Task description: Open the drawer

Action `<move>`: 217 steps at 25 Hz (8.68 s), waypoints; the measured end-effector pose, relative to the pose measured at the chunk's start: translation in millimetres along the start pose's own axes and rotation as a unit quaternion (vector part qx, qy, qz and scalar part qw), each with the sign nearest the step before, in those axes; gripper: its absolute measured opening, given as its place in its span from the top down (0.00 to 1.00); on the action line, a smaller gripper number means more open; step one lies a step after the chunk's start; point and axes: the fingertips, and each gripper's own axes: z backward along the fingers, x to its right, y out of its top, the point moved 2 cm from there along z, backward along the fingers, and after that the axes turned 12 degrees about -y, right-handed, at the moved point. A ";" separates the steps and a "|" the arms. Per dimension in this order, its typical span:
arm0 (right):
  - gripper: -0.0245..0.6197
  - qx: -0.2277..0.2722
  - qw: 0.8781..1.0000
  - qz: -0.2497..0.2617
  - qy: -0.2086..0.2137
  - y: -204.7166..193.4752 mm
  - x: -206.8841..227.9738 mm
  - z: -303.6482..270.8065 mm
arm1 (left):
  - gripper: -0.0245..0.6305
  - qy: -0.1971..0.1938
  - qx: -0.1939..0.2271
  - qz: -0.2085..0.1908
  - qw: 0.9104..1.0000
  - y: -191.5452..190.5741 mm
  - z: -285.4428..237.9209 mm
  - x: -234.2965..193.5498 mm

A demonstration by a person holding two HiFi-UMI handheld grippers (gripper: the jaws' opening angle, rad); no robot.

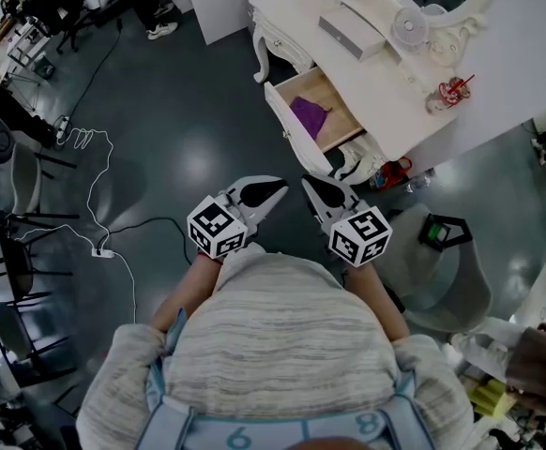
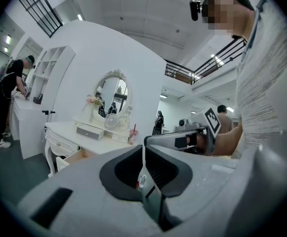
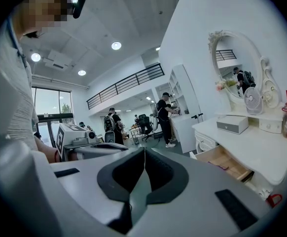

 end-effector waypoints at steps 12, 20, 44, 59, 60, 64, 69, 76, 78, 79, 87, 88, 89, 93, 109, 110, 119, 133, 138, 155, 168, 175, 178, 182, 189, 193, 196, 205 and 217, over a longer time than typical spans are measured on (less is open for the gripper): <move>0.95 0.003 1.000 -0.004 -0.014 8.4 14.3 -32.7 | 0.92 -0.003 0.003 0.004 1.000 2.0 1.8 -41.5; 0.95 0.003 1.000 -0.014 -0.026 20.7 30.3 -96.6 | 0.92 -0.014 -0.005 0.006 1.000 8.8 6.2 -115.0; 0.95 0.010 0.997 -0.014 -0.075 98.6 77.5 -304.8 | 0.92 -0.038 -0.008 -0.008 0.999 80.0 32.7 -347.6; 0.95 0.008 0.994 -0.013 -0.105 113.8 80.2 -366.2 | 0.92 -0.066 -0.010 -0.019 0.998 89.9 37.3 -414.0; 0.95 0.008 0.994 -0.014 -0.106 113.8 81.4 -367.0 | 0.92 -0.067 -0.010 -0.019 0.998 89.3 36.2 -414.8; 0.95 0.007 0.994 -0.015 -0.105 113.8 86.5 -371.8 | 0.92 -0.064 -0.010 -0.013 0.998 86.1 31.8 -421.0; 0.95 -0.001 0.994 -0.019 -0.104 114.0 100.2 -375.6 | 0.92 -0.063 -0.011 -0.008 0.998 85.2 19.3 -428.2; 0.95 -0.009 0.995 -0.023 -0.095 112.5 123.6 -385.4 | 0.92 -0.057 -0.023 -0.008 0.998 82.7 -2.9 -445.9; 0.95 -0.009 0.995 -0.024 -0.093 113.6 129.7 -388.5 | 0.92 -0.055 -0.028 -0.012 0.998 82.4 -7.8 -450.7; 0.95 -0.008 0.995 -0.025 -0.092 114.4 132.8 -390.0 | 0.92 -0.054 -0.031 -0.014 0.998 82.2 -10.1 -453.0; 0.95 -0.010 0.996 -0.012 -0.083 118.0 154.6 -401.5 | 0.92 -0.029 -0.034 -0.008 0.999 77.4 -21.7 -473.0; 0.95 -0.011 0.997 -0.011 -0.082 117.0 156.7 -402.4 | 0.92 -0.027 -0.035 -0.007 0.999 75.3 -24.0 -474.4; 0.95 -0.012 0.997 -0.010 -0.081 116.2 158.6 -403.3 | 0.92 -0.025 -0.037 -0.007 0.999 73.3 -26.3 -475.8; 0.95 -0.012 0.997 -0.005 -0.079 116.2 165.2 -408.4 | 0.92 -0.023 -0.046 -0.018 0.999 67.5 -35.0 -484.4; 0.95 -0.024 0.996 -0.017 -0.082 97.4 203.7 -418.0 | 0.90 0.002 -0.070 -0.021 0.997 41.3 -71.6 -533.0; 0.95 -0.025 0.996 -0.018 -0.082 96.7 205.8 -419.2 | 0.89 0.002 -0.070 -0.021 0.997 39.9 -74.1 -535.7; 0.95 -0.028 0.996 -0.025 -0.086 87.9 229.4 -434.1 | 0.81 0.017 -0.075 -0.010 0.997 25.5 -90.4 -566.5; 0.95 -0.036 0.994 -0.037 -0.092 77.6 254.6 -452.6 | 0.70 0.039 -0.118 0.001 0.992 -13.3 -112.4 -615.8; 0.95 -0.042 0.995 -0.030 -0.090 75.3 256.2 -457.8 | 0.69 0.043 -0.129 0.004 0.991 -24.8 -118.3 -629.4; 0.95 -0.049 0.993 -0.041 -0.101 67.0 283.8 -466.3 | 0.67 0.067 -0.198 0.022 0.978 -85.7 -147.4 -684.6; 0.95 -0.049 0.992 -0.046 -0.105 67.1 292.1 -463.5 | 0.66 0.075 -0.256 0.046 0.963 -117.7 -161.0 -712.6; 0.95 -0.049 0.992 -0.052 -0.108 66.0 292.1 -459.9 | 0.66 0.084 -0.301 0.073 0.947 -147.7 -164.0 -724.0; 0.95 -0.049 0.991 -0.053 -0.111 66.2 292.6 -456.8 | 0.66 0.084 -0.309 0.070 0.945 -150.0 -167.2 -726.4; 0.95 -0.049 0.991 -0.054 -0.114 64.6 294.9 -452.2 | 0.66 0.082 -0.313 0.066 0.944 -150.0 -172.2 -728.8; 0.95 -0.050 0.990 -0.057 -0.119 64.3 298.7 -448.3 | 0.66 0.084 -0.319 0.069 0.941 -151.7 -181.9 -737.3; 0.95 -0.050 0.989 -0.062 -0.123 63.9 301.7 -446.6 | 0.66 0.087 -0.319 0.075 0.941 -155.6 -186.5 -739.4; 0.95 -0.048 0.989 -0.068 -0.125 64.1 303.0 -446.7 | 0.66 0.090 -0.319 0.080 0.940 -157.3 -186.9 -741.8; 0.95 -0.047 0.987 -0.077 -0.131 62.8 307.6 -444.8 | 0.66 0.088 -0.331 0.075 0.936 -161.0 -194.9 -749.0; 0.95 -0.043 0.986 -0.084 -0.138 63.4 311.9 -441.0 | 0.75 0.089 -0.364 0.055 0.925 -171.5 -196.0 -754.7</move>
